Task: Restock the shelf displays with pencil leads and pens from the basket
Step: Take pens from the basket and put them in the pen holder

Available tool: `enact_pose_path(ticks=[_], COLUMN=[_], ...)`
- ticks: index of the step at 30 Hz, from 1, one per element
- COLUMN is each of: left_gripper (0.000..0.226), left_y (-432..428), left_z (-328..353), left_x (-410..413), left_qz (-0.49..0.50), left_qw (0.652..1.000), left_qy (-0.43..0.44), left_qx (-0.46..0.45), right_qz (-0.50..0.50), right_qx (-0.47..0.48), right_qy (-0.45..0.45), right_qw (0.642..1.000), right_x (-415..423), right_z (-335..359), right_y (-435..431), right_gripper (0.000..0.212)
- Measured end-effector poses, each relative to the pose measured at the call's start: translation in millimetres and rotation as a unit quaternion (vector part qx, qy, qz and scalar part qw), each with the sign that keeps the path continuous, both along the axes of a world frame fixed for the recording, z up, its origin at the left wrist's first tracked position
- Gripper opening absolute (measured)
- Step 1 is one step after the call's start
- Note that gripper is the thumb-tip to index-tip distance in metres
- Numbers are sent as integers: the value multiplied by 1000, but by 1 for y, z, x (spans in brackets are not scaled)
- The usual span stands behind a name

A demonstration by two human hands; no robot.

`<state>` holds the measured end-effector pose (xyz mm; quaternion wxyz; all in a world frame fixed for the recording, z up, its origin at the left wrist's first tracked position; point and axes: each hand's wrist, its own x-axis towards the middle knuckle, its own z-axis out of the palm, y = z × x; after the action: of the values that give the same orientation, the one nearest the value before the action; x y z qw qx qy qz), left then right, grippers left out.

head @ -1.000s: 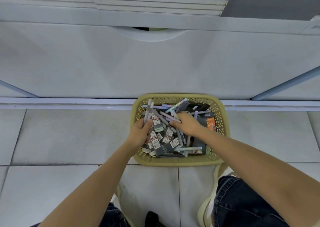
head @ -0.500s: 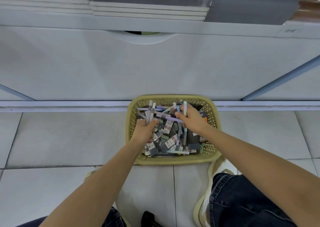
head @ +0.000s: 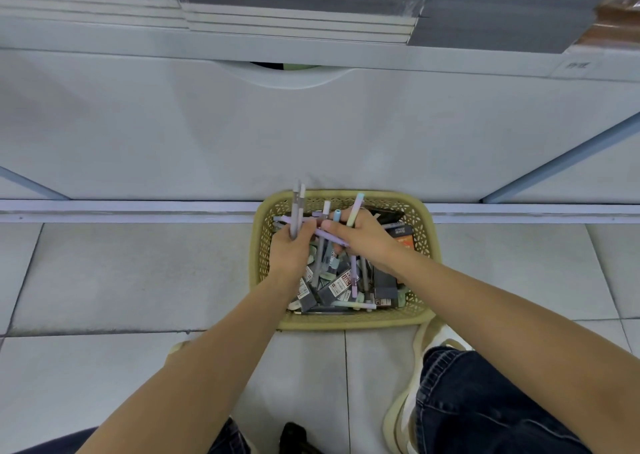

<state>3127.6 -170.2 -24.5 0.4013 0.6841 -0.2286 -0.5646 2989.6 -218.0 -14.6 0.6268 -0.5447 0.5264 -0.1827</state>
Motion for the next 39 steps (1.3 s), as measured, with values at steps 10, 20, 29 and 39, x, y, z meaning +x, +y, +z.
enact_pose_path(ticks=[10, 20, 29, 39], left_gripper=[29, 25, 23, 14], left_y=[-2, 8, -15, -21], left_z=[-7, 20, 90, 204], left_x=[15, 11, 39, 40], left_qz=[-114, -177, -99, -198], left_qw=[984, 976, 979, 948], left_qy=[-137, 79, 17, -9], left_qx=[-18, -99, -178, -249], right_qz=[-36, -48, 277, 359], right_qx=[46, 52, 135, 65], right_qy=[-25, -60, 8, 93], right_qw=[998, 996, 951, 926], right_x=[-5, 8, -4, -9], right_z=[4, 19, 94, 221], right_y=[-12, -12, -25, -25], right_gripper=[20, 23, 7, 13])
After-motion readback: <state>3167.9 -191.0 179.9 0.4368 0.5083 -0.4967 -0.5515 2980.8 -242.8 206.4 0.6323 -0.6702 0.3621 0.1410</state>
